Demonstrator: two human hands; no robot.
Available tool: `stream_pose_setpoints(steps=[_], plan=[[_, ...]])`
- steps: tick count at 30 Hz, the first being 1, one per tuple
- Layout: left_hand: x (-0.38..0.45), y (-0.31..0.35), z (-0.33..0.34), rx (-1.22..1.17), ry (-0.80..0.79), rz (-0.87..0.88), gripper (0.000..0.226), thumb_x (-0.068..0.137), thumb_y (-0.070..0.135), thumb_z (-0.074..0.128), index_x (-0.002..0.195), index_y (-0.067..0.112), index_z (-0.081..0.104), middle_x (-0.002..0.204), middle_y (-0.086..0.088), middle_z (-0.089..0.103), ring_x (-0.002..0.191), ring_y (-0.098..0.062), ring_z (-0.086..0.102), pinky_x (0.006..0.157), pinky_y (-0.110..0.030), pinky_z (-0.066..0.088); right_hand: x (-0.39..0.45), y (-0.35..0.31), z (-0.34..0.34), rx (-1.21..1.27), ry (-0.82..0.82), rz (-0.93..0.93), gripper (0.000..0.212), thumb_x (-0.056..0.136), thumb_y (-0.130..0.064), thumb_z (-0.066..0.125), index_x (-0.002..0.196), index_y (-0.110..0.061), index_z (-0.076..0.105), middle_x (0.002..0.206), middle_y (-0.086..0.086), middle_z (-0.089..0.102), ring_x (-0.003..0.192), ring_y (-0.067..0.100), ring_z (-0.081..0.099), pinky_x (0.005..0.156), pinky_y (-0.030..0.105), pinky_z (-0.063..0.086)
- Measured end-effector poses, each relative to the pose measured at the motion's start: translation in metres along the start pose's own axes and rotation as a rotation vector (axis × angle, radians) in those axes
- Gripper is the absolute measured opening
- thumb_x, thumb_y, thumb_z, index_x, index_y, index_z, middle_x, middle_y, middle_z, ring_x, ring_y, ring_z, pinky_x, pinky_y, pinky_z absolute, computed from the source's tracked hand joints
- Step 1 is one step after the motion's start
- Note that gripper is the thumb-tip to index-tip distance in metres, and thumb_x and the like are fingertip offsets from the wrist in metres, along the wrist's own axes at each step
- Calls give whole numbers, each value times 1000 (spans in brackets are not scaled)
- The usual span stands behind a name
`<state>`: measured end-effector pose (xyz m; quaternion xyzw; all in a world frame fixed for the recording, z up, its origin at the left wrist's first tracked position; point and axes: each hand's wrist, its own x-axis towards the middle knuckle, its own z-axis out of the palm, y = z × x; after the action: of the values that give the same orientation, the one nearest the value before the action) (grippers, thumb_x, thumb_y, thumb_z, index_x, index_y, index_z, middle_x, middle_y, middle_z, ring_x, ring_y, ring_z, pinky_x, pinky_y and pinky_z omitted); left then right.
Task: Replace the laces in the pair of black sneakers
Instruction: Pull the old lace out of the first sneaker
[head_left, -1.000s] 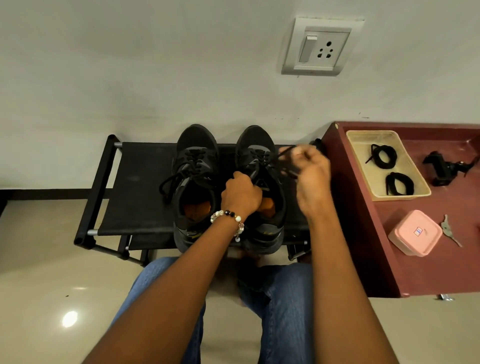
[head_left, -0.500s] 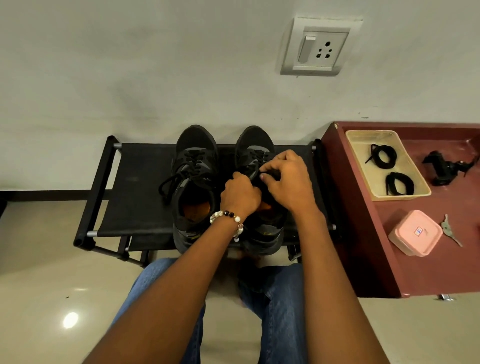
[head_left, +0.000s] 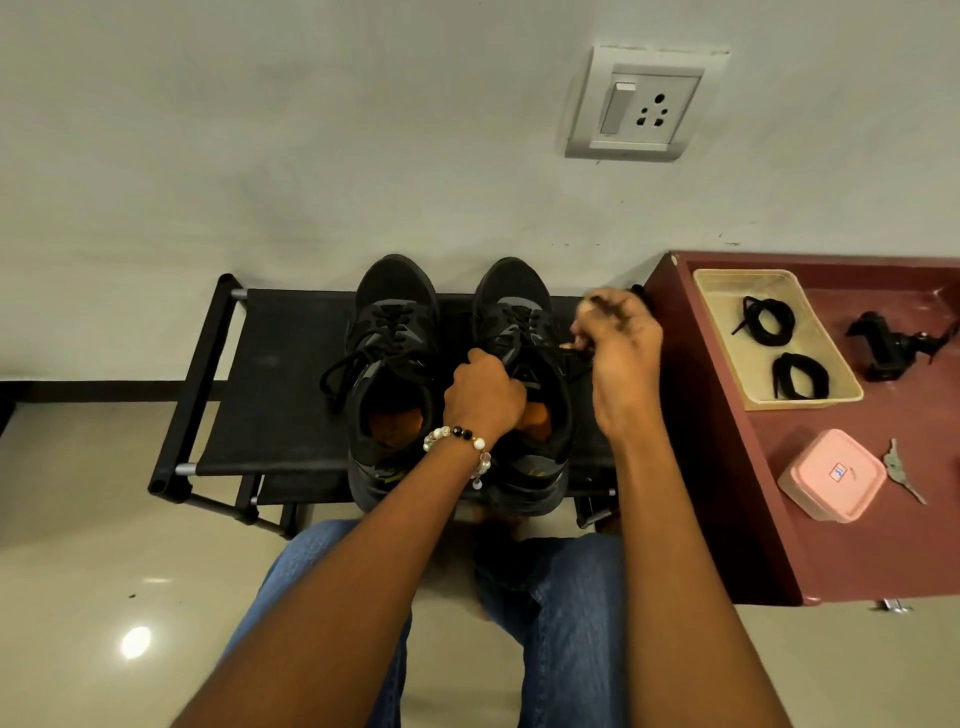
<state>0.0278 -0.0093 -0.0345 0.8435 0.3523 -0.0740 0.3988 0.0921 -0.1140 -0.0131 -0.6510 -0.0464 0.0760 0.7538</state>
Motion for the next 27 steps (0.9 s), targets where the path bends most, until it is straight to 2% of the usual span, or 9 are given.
stream_pose_setpoints(steps=[2,4,7,12,17,19,23,25,27], plan=[[-1,0,-1,1,-3,0,42,94,24,51,128,2,41,124,-21,53,109,-40,55,75,-38,42,0,7,1,-466,-128,-145,20,88,-6,65,86,-26,67,87,-7,64,79,6,60,80,30,52],[-1,1,-2,3,-4,-5,43,94,25,52,128,2,41,124,-20,53,109,-39,55,72,-36,39,-1,12,3,-814,-264,-224,14,85,-9,70,93,-21,73,100,-2,59,94,11,59,88,25,48],[-1,1,-2,0,-5,-13,43,94,25,52,128,1,41,123,-21,54,107,-38,56,70,-35,38,-3,12,10,-1053,-300,-272,13,86,-13,69,99,-12,73,109,3,58,105,20,56,89,32,49],[-3,1,-3,-8,-14,-13,40,93,24,52,125,2,42,120,-20,55,104,-38,57,70,-36,41,-8,3,18,-1056,-190,-175,10,92,-15,59,85,-16,65,97,-1,67,90,18,59,76,26,38],[-4,2,-6,3,-25,-25,41,93,24,52,128,3,42,121,-19,54,105,-37,57,71,-36,43,-7,-3,8,-348,152,139,18,98,-14,47,84,-22,56,81,1,71,73,16,69,79,45,59],[-5,2,-7,6,-32,-16,41,93,28,54,124,3,46,118,-18,56,102,-36,59,70,-36,46,-6,-5,0,-416,240,134,12,96,-13,52,90,-18,61,85,0,69,78,14,67,83,46,57],[-9,3,-15,-19,-16,37,33,93,43,57,93,10,55,97,-9,60,82,-26,61,61,-31,46,-3,-4,-12,-936,234,129,25,94,-25,60,118,-18,62,117,0,62,122,25,48,99,48,36],[-14,4,-22,-19,65,89,38,91,50,57,93,12,60,90,-5,63,78,-22,62,61,-31,48,-2,-7,-12,-895,146,48,23,92,-29,63,113,-19,66,114,-1,65,117,21,52,99,46,40],[-20,6,-29,-19,207,185,37,92,50,56,98,15,68,89,-1,67,80,-19,63,63,-29,47,-4,-9,-10,-771,-56,-4,16,90,-29,67,101,-18,71,98,-3,70,97,12,63,93,38,50]])
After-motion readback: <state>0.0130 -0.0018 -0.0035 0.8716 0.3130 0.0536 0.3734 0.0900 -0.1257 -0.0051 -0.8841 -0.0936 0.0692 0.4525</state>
